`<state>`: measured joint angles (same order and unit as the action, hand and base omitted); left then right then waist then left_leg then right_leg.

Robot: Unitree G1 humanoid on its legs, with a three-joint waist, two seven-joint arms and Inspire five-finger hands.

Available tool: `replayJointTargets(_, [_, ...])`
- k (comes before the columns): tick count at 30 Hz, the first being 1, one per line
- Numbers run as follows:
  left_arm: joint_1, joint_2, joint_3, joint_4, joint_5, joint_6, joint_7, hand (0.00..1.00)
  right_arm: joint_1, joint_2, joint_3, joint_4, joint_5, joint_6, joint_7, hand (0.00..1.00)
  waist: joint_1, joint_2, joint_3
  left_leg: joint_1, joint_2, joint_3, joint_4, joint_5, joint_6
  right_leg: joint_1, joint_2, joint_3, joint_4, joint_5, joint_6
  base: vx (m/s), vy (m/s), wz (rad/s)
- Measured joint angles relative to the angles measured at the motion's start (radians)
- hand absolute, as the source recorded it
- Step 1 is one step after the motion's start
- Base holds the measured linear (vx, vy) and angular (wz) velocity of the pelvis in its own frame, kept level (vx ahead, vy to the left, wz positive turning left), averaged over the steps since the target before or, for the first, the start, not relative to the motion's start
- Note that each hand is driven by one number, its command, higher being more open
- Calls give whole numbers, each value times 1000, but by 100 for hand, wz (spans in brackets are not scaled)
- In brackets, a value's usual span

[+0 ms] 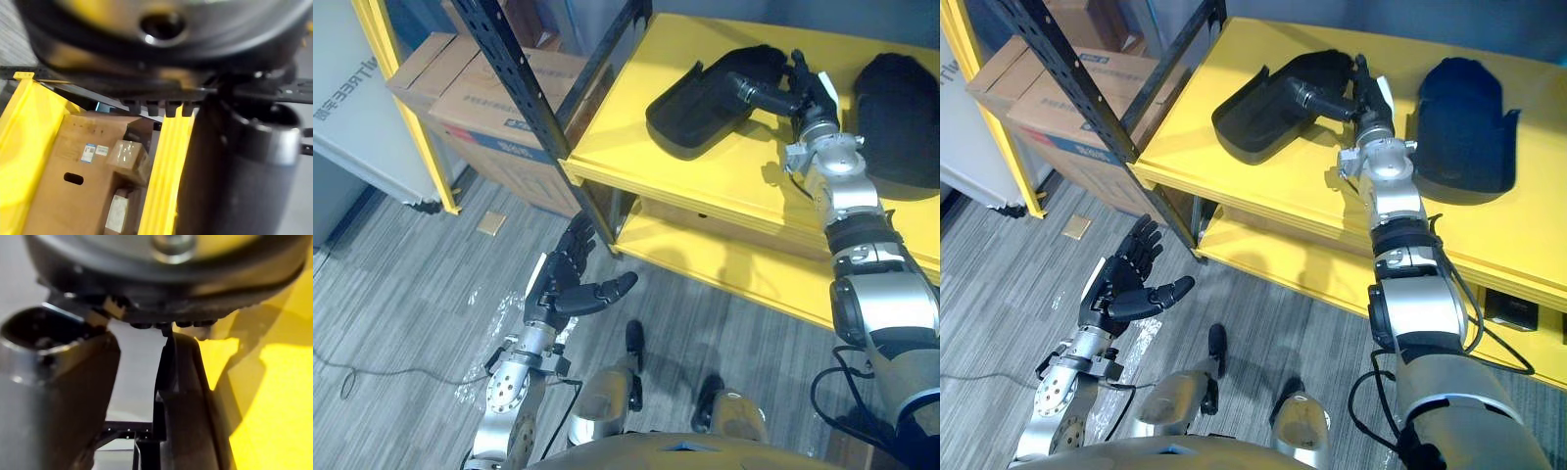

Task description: Walk over and take three plastic housings, then place them on the shelf

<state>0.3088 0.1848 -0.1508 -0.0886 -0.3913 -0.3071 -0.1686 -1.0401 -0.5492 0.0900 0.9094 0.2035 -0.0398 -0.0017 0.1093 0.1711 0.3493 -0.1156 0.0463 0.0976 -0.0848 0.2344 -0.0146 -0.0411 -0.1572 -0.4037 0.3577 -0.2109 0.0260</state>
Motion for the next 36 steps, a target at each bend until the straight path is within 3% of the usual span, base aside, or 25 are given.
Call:
replayJointTargets(4, [1, 0, 0, 0, 0, 0, 16, 100, -6, -9, 0, 0, 0, -35, -5, 100, 10, -2, 6, -17, -3, -10, 1, 20, 2, -28, -11, -5, 50, -22, -3, 36, -64, 12])
replayJointTargets(14, [13, 0, -1, -12, 0, 0, 27, 100, -46, -44, 1, 30, 0, -49, -7, 100, 21, 8, 36, -24, -4, -40, 0, 23, -16, -51, -17, -21, 117, -66, -19, -14, -52, 7])
replayJointTargets(26, [13, 1, -23, -13, -8, -2, 35, 100, -77, -49, 20, 32, 11, -185, 32, 100, 21, 22, 63, -40, -12, -50, 0, 43, -13, -81, -41, -26, 172, -88, -18, 14, -13, 4])
replayJointTargets(36, [12, 5, -38, -13, -42, -16, 34, 100, -80, -44, 82, 32, -19, -211, 25, 100, 29, 34, 72, -44, -19, -53, 0, 45, -11, -84, -50, -33, 184, -97, -18, 16, -7, 3])
